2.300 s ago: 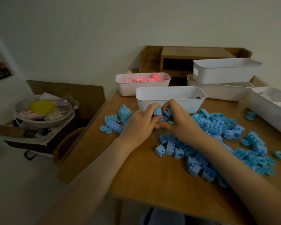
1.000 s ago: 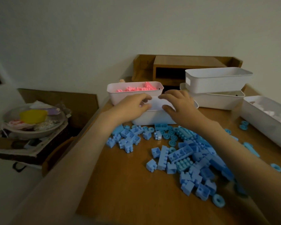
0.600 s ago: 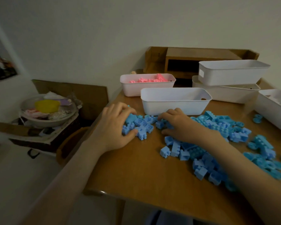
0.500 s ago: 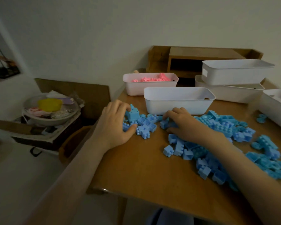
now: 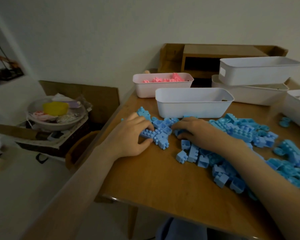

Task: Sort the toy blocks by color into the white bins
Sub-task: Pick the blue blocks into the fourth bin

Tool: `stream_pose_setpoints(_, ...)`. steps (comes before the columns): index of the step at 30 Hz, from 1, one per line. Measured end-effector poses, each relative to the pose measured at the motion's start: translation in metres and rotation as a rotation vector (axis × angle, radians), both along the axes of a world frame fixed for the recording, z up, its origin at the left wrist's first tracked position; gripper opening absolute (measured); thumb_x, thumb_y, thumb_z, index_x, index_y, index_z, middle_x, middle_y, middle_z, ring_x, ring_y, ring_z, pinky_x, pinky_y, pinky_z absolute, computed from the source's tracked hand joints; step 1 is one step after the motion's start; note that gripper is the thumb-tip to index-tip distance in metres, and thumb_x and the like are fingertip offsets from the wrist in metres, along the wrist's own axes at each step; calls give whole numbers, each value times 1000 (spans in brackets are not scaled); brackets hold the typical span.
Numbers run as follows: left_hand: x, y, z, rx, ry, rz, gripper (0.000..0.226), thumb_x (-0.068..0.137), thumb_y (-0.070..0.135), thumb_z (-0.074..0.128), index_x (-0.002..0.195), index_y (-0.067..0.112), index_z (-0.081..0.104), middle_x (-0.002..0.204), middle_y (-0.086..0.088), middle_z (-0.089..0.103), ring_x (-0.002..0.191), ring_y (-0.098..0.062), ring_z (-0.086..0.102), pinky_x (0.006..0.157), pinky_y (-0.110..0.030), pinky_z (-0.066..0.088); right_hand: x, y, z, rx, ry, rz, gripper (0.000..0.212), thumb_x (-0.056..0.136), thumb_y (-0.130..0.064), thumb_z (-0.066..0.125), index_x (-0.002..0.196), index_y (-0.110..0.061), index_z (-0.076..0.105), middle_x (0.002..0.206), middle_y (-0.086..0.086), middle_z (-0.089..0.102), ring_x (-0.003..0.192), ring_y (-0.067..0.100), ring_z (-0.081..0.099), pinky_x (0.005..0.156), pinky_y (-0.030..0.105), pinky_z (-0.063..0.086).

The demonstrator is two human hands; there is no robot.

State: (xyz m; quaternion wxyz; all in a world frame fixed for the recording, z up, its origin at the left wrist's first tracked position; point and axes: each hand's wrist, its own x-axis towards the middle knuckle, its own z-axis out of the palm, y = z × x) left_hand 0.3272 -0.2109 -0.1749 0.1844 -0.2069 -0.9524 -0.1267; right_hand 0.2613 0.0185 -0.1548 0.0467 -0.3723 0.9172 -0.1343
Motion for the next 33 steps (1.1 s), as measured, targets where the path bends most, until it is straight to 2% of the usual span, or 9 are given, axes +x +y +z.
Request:
stream_pose_setpoints(5,5,5,6,104,48,37,17,81,34,61,85,21,52,82,11,49,78,-7,45,68,-24,38,1,2,-2,-124,10,-16,15,94,-17,53,108,-13,57,108,4,58,99,18,52,83,22,40)
stream_pose_setpoints(9,10,10,8,237,-52,130,22,87,26,61,92,23,39,75,12,47,67,-5,50,54,-15,35,7,4,1,-325,-9,-22,12,95,-16,49,105,-22,47,86,1,56,76,16,54,66,26,45)
stream_pose_setpoints(12,8,13,8,192,-98,150,24,90,26,57,100,29,35,85,8,56,68,-7,55,52,-14,36,12,1,4,-278,-104,29,30,97,-16,44,123,-31,44,104,-1,56,82,6,52,69,17,40)
stream_pose_setpoints(15,9,14,7,170,-148,113,30,89,33,58,113,30,41,102,8,59,80,-8,59,63,-22,46,12,-2,2,-176,-128,61,34,98,-18,43,129,-31,46,123,-1,53,100,9,49,83,17,34)
stream_pose_setpoints(17,10,15,6,135,-142,50,42,83,50,59,119,31,46,109,16,55,94,-6,58,73,-23,48,13,-3,3,-136,-128,85,33,98,-19,44,128,-30,50,128,-2,53,109,11,49,87,16,33)
stream_pose_setpoints(20,8,17,4,41,-108,-43,48,76,66,52,113,35,51,108,17,50,88,-3,55,67,-19,45,11,-5,2,-128,-135,97,31,98,-19,45,128,-25,52,120,-1,57,102,9,50,85,15,34)
stream_pose_setpoints(24,6,16,2,15,-61,-72,26,81,47,61,100,30,54,101,17,45,74,-4,51,56,-9,32,8,-5,0,-155,-111,54,25,96,-23,50,120,-21,58,113,-4,59,93,3,49,74,10,35)
stream_pose_setpoints(28,7,18,4,48,-105,-79,23,82,41,61,98,28,51,95,18,50,77,-3,53,60,-14,37,9,-4,-3,-207,-54,18,13,92,-26,56,103,-19,56,101,-1,59,84,9,51,66,10,39)
stream_pose_setpoints(33,8,17,3,61,-136,-38,29,83,35,60,109,31,49,98,15,59,77,-4,57,62,-19,44,8,-3,-5,-243,-31,-28,18,89,-28,61,98,-18,49,98,-3,54,87,14,53,65,14,39)
